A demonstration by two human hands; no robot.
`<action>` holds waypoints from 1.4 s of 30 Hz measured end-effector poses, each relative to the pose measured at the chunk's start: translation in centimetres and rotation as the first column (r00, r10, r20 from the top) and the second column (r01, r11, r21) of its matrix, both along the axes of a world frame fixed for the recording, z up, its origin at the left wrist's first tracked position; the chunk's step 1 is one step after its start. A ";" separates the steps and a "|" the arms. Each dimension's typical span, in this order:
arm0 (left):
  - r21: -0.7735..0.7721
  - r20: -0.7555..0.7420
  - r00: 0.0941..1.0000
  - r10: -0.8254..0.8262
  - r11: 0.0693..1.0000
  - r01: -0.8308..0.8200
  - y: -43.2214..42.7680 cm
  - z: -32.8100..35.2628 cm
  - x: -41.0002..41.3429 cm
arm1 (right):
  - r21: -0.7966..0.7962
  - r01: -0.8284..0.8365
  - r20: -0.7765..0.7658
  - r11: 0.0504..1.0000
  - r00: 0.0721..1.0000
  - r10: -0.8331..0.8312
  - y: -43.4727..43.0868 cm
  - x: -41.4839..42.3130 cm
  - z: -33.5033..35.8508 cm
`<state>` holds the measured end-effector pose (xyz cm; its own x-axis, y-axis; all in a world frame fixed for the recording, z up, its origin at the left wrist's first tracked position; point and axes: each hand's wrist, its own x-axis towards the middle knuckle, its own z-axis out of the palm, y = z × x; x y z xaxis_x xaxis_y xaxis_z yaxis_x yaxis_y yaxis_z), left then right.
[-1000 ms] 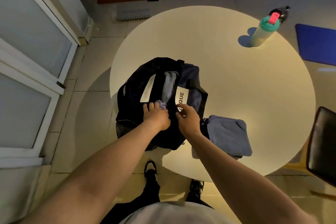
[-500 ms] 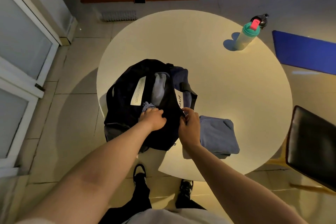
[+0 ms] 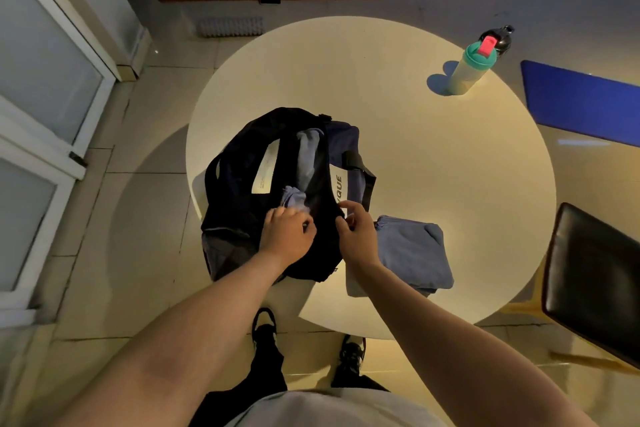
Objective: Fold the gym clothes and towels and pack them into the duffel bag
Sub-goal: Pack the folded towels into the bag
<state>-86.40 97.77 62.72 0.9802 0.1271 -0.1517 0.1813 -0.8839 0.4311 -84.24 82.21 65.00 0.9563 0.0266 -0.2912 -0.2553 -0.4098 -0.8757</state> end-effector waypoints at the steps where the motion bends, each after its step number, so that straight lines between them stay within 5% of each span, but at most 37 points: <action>1: 0.033 -0.069 0.998 -0.010 0.999 0.012 0.1 0.1 -0.1 | 0.016 0.010 -0.012 1.000 1.000 -0.010 0.0 -0.1 -0.1; 9: 0.139 -0.389 0.918 0.076 0.990 -0.023 -1.4 1.9 1.2 | 0.117 0.114 -0.004 0.987 0.993 -0.114 -0.3 0.4 1.0; 11: 0.009 -0.307 0.944 0.118 0.993 -0.121 -2.0 2.1 1.5 | 0.101 0.100 -0.046 0.990 0.994 -0.096 -0.7 0.7 1.2; 13: -0.161 -0.033 0.987 0.158 0.974 -0.161 -2.7 2.5 1.2 | 0.093 0.081 -0.067 0.992 0.995 -0.075 -1.4 0.8 1.6; 15: -0.273 0.217 0.964 0.156 0.957 -0.094 -4.1 3.3 0.5 | 0.071 0.037 -0.044 0.997 0.998 -0.034 -2.5 0.7 1.7; 17: -0.402 0.265 0.954 0.139 0.915 -0.022 -6.1 3.9 -0.1 | 0.027 -0.003 -0.004 1.000 1.000 0.003 -3.9 0.4 1.6; 22: -0.498 -0.023 1.000 -0.005 0.867 -0.007 -12.0 2.5 -0.2 | -0.154 -0.012 0.088 0.988 0.996 0.026 -9.4 -0.2 0.5; 28: -0.447 -0.422 0.906 -0.027 0.876 -0.183 -17.6 0.4 0.2 | -0.457 -0.052 -0.102 0.888 0.995 0.005 -15.5 -0.1 -2.0; 31: -0.414 -0.481 0.877 0.017 0.877 -0.244 -19.1 -0.2 0.5 | -0.585 -0.134 -0.298 0.800 0.953 -0.058 -18.0 -0.5 -2.9; 35: -0.323 -0.418 0.903 0.102 0.912 -0.252 -20.3 -0.2 0.5 | -0.424 -0.117 -0.360 0.898 0.932 -0.048 -19.9 -1.6 -4.2; 38: -0.391 -0.315 0.935 0.161 0.876 -0.282 -20.5 -0.2 0.1 | -0.431 0.009 -0.219 0.902 0.969 -0.114 -20.6 -1.8 -4.0; 42: -0.540 -0.154 0.970 0.188 0.806 -0.241 -20.9 1.0 -0.4 | -0.221 0.137 0.035 0.966 0.991 -0.132 -20.8 -2.0 -1.7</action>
